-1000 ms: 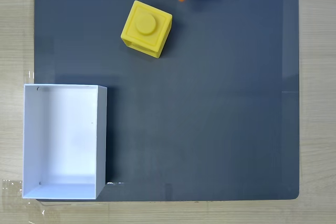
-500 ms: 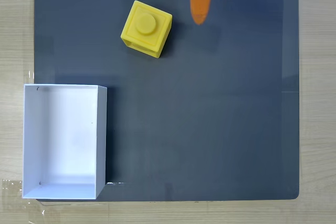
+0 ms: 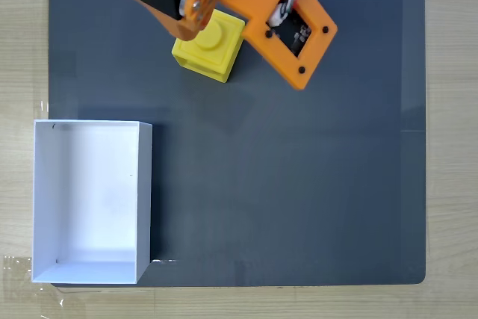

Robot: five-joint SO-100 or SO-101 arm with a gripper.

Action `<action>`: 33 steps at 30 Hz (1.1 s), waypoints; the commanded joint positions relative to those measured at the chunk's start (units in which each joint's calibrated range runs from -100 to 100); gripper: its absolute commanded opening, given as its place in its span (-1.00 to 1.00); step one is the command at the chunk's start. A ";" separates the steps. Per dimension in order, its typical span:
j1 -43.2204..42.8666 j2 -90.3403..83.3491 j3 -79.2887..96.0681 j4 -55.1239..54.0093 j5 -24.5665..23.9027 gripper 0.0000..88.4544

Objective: Grasp a yellow block and put it in the box

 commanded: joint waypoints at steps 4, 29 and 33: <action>4.85 4.22 -6.02 4.06 5.11 -0.64; 6.71 13.21 -4.75 4.50 6.90 -0.01; 4.77 10.24 0.94 4.50 7.21 -0.01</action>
